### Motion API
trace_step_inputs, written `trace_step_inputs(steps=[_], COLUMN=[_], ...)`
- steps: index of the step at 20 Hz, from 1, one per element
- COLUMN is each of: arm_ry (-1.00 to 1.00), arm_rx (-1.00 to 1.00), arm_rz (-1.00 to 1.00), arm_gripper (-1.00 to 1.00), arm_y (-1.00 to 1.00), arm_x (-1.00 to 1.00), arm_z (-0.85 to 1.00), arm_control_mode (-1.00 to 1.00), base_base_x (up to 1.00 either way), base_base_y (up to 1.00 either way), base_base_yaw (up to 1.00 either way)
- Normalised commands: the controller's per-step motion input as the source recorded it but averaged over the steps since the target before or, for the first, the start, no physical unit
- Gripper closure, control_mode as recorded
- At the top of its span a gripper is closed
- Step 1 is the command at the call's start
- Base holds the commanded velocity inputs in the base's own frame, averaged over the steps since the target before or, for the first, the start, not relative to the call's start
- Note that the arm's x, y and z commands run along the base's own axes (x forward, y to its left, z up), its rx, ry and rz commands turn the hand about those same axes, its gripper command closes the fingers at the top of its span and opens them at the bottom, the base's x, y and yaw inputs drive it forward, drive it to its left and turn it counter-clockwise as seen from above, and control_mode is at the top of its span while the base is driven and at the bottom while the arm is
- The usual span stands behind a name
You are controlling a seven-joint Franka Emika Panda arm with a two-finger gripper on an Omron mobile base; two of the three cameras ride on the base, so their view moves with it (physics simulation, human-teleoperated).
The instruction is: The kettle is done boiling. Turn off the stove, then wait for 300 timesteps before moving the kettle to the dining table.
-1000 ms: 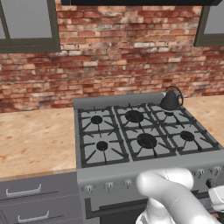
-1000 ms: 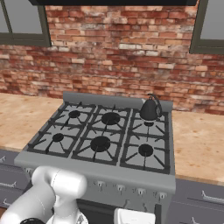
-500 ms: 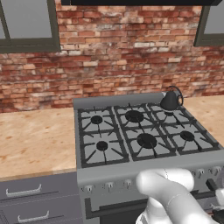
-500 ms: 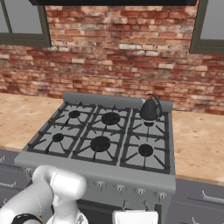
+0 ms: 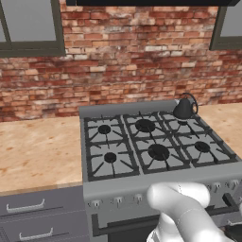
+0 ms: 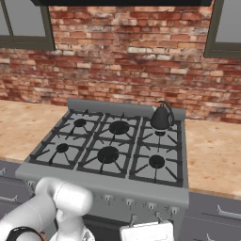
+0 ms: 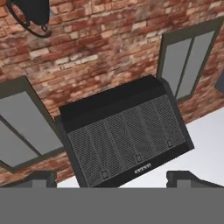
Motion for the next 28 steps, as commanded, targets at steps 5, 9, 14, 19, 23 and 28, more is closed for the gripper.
trace_step_inputs(steps=[5,9,14,19,23,28], arm_ry=[-0.13,-0.14,-0.17,-0.19,-0.23,-0.25], arm_rx=[-0.13,-0.12,-0.11,-0.06,-0.04,-0.05], arm_rz=[0.00,0.00,-0.01,-0.04,-0.05,-0.06], arm_gripper=[-1.00,-1.00,-1.00,-1.00,-1.00,-1.00], arm_y=[0.09,0.06,0.04,0.05,0.02,0.02], arm_x=[-0.10,-0.10,-0.05,0.00,0.00,0.00], arm_z=[0.47,0.49,0.44,0.29,0.23,0.20], arm_control_mode=[-1.00,-1.00,-1.00,-1.00,-1.00,-1.00], base_base_x=[0.00,0.00,0.00,0.00,0.00,0.00], base_base_y=[0.00,0.00,0.00,0.00,0.00,0.00], base_base_yaw=[0.00,0.00,0.00,0.00,0.00,0.00])
